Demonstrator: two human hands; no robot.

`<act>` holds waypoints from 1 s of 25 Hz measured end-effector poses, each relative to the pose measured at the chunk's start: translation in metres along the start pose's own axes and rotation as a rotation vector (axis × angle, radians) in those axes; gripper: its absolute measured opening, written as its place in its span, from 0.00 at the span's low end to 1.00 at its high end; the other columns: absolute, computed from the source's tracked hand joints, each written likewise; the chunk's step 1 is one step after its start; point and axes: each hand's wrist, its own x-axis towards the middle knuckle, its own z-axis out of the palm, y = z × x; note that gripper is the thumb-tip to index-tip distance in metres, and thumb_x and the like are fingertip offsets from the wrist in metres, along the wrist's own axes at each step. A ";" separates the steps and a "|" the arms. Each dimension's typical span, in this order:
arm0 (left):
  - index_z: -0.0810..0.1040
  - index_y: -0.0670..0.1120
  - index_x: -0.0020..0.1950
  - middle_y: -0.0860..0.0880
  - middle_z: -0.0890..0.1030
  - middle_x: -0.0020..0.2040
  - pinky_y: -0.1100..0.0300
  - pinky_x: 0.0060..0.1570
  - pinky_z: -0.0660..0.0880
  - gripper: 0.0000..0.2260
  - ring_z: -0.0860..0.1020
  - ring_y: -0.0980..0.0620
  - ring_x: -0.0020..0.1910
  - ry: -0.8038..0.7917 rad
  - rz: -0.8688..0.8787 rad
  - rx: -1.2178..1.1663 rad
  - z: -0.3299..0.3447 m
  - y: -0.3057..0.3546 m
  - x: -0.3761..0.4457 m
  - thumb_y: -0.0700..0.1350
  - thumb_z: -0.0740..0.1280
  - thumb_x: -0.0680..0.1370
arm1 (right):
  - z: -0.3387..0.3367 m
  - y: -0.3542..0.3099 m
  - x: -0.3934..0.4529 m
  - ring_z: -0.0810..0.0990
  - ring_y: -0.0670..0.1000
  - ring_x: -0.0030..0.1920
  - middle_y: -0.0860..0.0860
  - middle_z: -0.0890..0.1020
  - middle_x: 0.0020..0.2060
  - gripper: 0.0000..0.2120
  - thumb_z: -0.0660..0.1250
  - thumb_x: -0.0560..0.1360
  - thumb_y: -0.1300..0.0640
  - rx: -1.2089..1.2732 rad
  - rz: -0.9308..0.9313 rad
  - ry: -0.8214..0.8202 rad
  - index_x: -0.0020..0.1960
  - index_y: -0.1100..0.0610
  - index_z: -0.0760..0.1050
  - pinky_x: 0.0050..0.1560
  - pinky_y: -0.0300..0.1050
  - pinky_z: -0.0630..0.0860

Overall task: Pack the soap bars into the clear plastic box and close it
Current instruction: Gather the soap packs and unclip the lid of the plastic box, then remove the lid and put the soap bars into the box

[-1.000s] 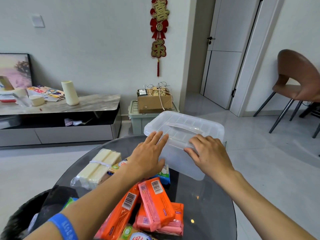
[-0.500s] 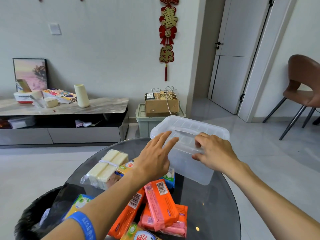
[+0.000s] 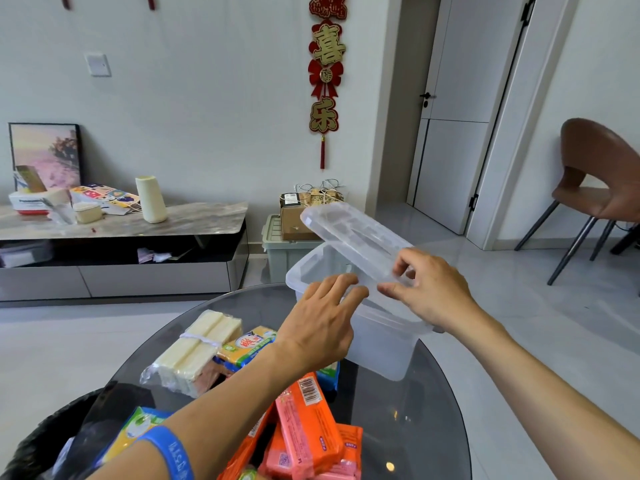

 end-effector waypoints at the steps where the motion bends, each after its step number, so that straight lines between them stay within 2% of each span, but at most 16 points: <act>1: 0.69 0.47 0.66 0.45 0.73 0.65 0.47 0.64 0.68 0.25 0.72 0.43 0.63 -0.035 -0.024 0.012 0.004 0.001 0.005 0.45 0.69 0.70 | -0.004 -0.001 0.001 0.77 0.50 0.42 0.44 0.78 0.41 0.16 0.73 0.67 0.40 0.064 0.030 0.045 0.40 0.48 0.69 0.33 0.41 0.68; 3: 0.66 0.51 0.69 0.48 0.73 0.66 0.41 0.71 0.57 0.28 0.69 0.46 0.66 -0.231 -0.144 -0.071 0.013 0.002 0.018 0.51 0.69 0.71 | -0.010 0.000 0.001 0.78 0.51 0.43 0.47 0.79 0.42 0.15 0.73 0.69 0.42 0.183 0.078 0.132 0.41 0.49 0.71 0.35 0.43 0.71; 4: 0.69 0.52 0.67 0.49 0.75 0.63 0.41 0.71 0.55 0.26 0.71 0.47 0.64 -0.347 -0.190 -0.122 0.017 0.002 0.026 0.55 0.70 0.72 | -0.015 0.002 0.000 0.78 0.52 0.43 0.48 0.80 0.42 0.14 0.73 0.69 0.44 0.225 0.088 0.182 0.41 0.50 0.71 0.35 0.43 0.72; 6: 0.76 0.52 0.57 0.51 0.80 0.53 0.49 0.62 0.62 0.17 0.75 0.47 0.57 -0.444 -0.190 -0.176 0.024 -0.002 0.038 0.58 0.70 0.72 | -0.027 0.005 -0.005 0.79 0.52 0.45 0.48 0.81 0.43 0.13 0.73 0.70 0.46 0.270 0.072 0.287 0.42 0.52 0.72 0.37 0.45 0.73; 8: 0.78 0.50 0.52 0.51 0.81 0.50 0.54 0.50 0.62 0.11 0.74 0.48 0.51 -0.374 -0.158 -0.265 0.030 -0.013 0.040 0.54 0.69 0.75 | -0.038 0.016 -0.013 0.79 0.52 0.45 0.48 0.80 0.44 0.13 0.73 0.70 0.47 0.237 0.036 0.388 0.43 0.53 0.73 0.41 0.49 0.76; 10: 0.79 0.48 0.52 0.49 0.81 0.48 0.55 0.45 0.60 0.08 0.74 0.48 0.48 -0.225 -0.156 -0.309 0.032 -0.028 0.035 0.50 0.69 0.76 | -0.048 0.033 -0.023 0.78 0.52 0.45 0.47 0.79 0.43 0.12 0.73 0.70 0.47 0.196 0.038 0.498 0.43 0.52 0.73 0.43 0.53 0.77; 13: 0.79 0.41 0.48 0.43 0.80 0.41 0.50 0.40 0.68 0.05 0.75 0.40 0.42 0.049 -0.230 -0.220 0.014 -0.061 0.030 0.42 0.70 0.75 | -0.054 0.067 -0.040 0.78 0.55 0.44 0.47 0.77 0.44 0.12 0.73 0.69 0.47 0.121 0.115 0.545 0.44 0.50 0.72 0.44 0.54 0.76; 15: 0.79 0.40 0.46 0.41 0.79 0.39 0.47 0.38 0.70 0.04 0.74 0.38 0.40 0.173 -0.270 -0.113 -0.008 -0.086 0.032 0.39 0.71 0.74 | -0.041 0.085 -0.054 0.77 0.57 0.44 0.48 0.77 0.44 0.12 0.74 0.69 0.50 0.063 0.171 0.485 0.44 0.51 0.72 0.41 0.53 0.74; 18: 0.78 0.40 0.47 0.41 0.78 0.38 0.47 0.38 0.67 0.04 0.71 0.38 0.40 0.234 -0.270 0.026 -0.040 -0.116 0.040 0.40 0.71 0.74 | 0.006 0.085 -0.069 0.77 0.60 0.44 0.52 0.77 0.44 0.12 0.74 0.70 0.53 -0.057 0.167 0.263 0.44 0.55 0.72 0.37 0.51 0.71; 21: 0.79 0.41 0.48 0.42 0.78 0.37 0.48 0.38 0.67 0.05 0.71 0.39 0.41 0.222 -0.185 0.059 -0.053 -0.117 0.043 0.41 0.71 0.75 | 0.068 0.063 -0.075 0.75 0.54 0.42 0.50 0.77 0.46 0.11 0.71 0.72 0.51 -0.240 0.057 -0.001 0.47 0.54 0.71 0.34 0.46 0.68; 23: 0.80 0.40 0.47 0.42 0.78 0.36 0.49 0.37 0.69 0.05 0.71 0.41 0.39 0.176 -0.076 0.013 -0.054 -0.108 0.045 0.41 0.71 0.75 | 0.103 0.049 -0.079 0.76 0.51 0.45 0.49 0.77 0.49 0.11 0.70 0.74 0.50 -0.315 -0.032 -0.144 0.51 0.53 0.72 0.38 0.45 0.71; 25: 0.81 0.41 0.47 0.43 0.79 0.36 0.49 0.37 0.70 0.05 0.71 0.42 0.39 0.106 0.009 -0.047 -0.050 -0.100 0.049 0.42 0.71 0.75 | 0.120 0.043 -0.080 0.77 0.51 0.50 0.49 0.77 0.51 0.13 0.70 0.74 0.49 -0.277 -0.063 -0.235 0.54 0.54 0.72 0.44 0.44 0.74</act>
